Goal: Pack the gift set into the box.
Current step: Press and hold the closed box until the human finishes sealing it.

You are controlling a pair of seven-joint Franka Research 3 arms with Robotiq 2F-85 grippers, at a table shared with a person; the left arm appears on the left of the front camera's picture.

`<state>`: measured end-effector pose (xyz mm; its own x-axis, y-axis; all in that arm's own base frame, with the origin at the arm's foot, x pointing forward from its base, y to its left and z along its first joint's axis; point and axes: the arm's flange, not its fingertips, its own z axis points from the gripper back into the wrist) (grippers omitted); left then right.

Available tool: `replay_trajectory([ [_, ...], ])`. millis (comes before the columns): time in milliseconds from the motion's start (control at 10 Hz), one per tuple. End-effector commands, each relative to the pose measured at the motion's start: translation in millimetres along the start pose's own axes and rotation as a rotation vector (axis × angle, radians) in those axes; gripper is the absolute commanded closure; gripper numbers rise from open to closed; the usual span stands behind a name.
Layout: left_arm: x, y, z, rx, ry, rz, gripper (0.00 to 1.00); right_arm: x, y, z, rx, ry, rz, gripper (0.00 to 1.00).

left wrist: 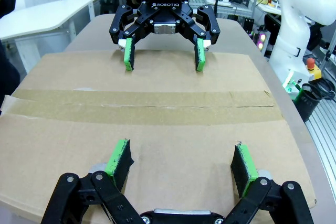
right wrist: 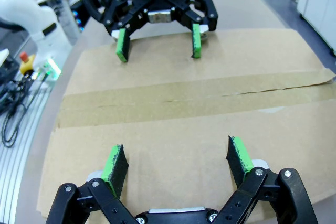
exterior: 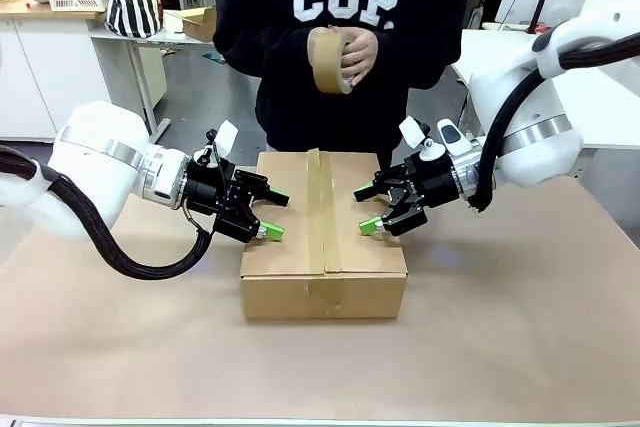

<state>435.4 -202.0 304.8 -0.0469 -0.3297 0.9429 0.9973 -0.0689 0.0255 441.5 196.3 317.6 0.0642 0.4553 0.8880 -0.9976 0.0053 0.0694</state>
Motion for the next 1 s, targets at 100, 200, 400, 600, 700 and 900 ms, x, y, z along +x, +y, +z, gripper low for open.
replay_trajectory([
  [100, -2.0, -1.4, 1.4, -0.014, 0.003, -0.001, 0.00, -1.3, 0.3, -0.1, -0.004, 0.002, -0.006, 0.00],
  [200, -2.0, -1.4, 1.4, -0.014, 0.003, -0.001, 0.00, -1.3, 0.3, -0.1, -0.004, 0.002, -0.006, 0.00],
  [400, -2.0, -1.4, 1.4, -0.014, 0.003, -0.001, 0.00, -1.3, 0.3, -0.1, -0.004, 0.002, -0.006, 0.00],
  [600, -2.0, -1.4, 1.4, -0.014, 0.003, -0.001, 0.00, -1.3, 0.3, -0.1, -0.004, 0.002, -0.006, 0.00],
  [700, -2.0, -1.4, 1.4, -0.014, 0.003, -0.001, 0.00, -1.3, 0.3, -0.1, -0.004, 0.002, -0.006, 0.00],
  [900, -2.0, -1.4, 1.4, -0.014, 0.003, -0.001, 0.00, -1.3, 0.3, -0.1, -0.004, 0.002, -0.006, 0.00],
])
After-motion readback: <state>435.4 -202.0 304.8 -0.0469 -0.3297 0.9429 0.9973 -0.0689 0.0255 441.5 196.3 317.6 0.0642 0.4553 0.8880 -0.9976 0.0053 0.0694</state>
